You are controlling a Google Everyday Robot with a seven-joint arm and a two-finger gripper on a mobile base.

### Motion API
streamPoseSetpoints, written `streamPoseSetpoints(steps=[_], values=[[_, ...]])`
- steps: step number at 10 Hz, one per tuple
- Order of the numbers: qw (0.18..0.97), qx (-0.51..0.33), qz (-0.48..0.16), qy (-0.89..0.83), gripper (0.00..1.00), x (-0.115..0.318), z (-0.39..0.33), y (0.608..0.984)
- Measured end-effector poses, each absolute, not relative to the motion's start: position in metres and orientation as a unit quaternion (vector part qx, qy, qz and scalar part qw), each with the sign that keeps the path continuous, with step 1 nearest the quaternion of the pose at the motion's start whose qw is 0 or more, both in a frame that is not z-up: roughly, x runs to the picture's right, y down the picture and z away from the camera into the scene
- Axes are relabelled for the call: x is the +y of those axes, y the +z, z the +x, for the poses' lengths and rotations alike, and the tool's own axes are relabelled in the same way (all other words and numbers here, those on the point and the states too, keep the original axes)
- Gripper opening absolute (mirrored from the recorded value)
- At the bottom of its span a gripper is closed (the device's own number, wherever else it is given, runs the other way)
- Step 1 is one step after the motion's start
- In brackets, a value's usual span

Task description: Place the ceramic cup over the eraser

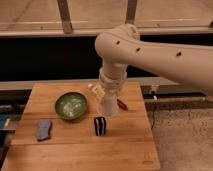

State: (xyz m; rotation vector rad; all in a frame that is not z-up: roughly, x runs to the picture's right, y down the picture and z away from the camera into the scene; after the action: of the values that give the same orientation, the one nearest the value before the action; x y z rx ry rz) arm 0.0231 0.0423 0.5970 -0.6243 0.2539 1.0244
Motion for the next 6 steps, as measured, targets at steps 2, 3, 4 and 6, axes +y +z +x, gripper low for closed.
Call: streamPoseSetpoints(steps=[2,3,4,6], values=[[0.815,0.116,-0.299,0.483,0.0,0.063,0.02,0.606],[0.814,0.113,-0.302,0.482,0.0,0.07,0.012,0.613],[0.816,0.109,-0.306,0.478,0.0,0.076,0.0,0.62],[0.819,0.105,-0.312,0.47,0.0,0.082,-0.015,0.627]])
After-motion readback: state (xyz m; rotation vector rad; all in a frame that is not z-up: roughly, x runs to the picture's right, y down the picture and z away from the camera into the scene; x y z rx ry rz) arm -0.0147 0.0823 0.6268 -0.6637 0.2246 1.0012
